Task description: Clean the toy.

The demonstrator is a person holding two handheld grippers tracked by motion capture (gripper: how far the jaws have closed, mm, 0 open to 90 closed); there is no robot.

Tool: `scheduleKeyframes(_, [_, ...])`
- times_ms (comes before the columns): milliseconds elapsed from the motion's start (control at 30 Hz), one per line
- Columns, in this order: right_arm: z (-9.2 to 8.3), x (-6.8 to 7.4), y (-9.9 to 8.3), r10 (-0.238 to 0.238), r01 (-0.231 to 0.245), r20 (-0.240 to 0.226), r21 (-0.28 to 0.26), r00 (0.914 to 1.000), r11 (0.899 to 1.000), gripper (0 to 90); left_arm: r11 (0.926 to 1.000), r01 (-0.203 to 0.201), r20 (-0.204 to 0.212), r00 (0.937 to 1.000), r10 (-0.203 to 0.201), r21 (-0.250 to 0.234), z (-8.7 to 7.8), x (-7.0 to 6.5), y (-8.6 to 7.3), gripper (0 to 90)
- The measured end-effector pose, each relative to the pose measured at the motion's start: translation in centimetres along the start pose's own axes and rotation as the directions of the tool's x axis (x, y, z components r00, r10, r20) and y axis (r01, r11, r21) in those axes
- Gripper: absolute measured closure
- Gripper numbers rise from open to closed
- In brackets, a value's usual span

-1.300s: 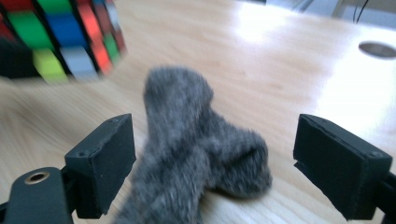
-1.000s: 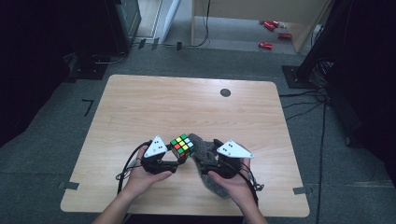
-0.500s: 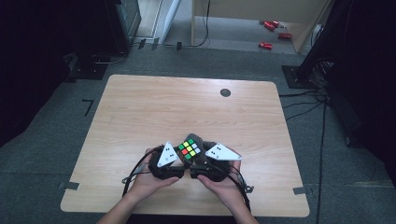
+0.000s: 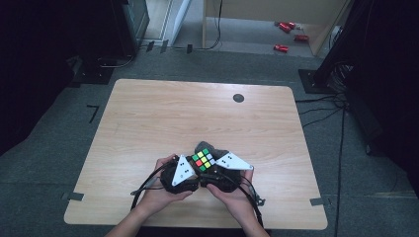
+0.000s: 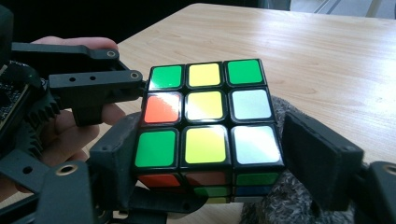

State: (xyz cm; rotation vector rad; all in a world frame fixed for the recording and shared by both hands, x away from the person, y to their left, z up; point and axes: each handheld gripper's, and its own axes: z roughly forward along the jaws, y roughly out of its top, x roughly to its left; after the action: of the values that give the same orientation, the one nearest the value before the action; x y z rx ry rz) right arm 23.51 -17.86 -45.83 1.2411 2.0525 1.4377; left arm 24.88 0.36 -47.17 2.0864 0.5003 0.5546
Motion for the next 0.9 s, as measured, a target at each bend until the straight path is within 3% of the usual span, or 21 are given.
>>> scheduleKeyframes(133, [-0.1, 0.1, -0.1, -0.009, 0.009, -0.007, -0.008, 0.9999, 1.0, 32.6, 1.0, -0.001, -0.006, 1.0, 0.001, 0.001, 0.1, -0.1, 0.0, 35.3])
scheduleKeyframes(533, [-0.5, 0.2, 0.0, -0.004, 0.004, 0.006, -0.023, 1.0, 1.0, 34.5, 0.999, -0.004, 0.007, 1.0, 0.004, -0.044, 0.0, 0.0, -0.3, 35.2])
scheduleKeyframes(767, [-0.9, 0.0, 0.2, 0.043, -0.043, -0.014, -0.04, 0.999, 0.998, 34.6, 0.9967, 0.007, 0.015, 0.9999, -0.005, -0.081, -0.1, 0.2, -0.5, 34.0])
scheduleKeyframes(900, [-1.4, -0.2, 0.5, 0.095, -0.098, -0.049, -0.071, 0.9943, 0.993, 34.6, 0.9955, 0.017, 0.008, 0.9998, -0.016, -0.093, 0.0, 0.3, -0.8, 31.9])
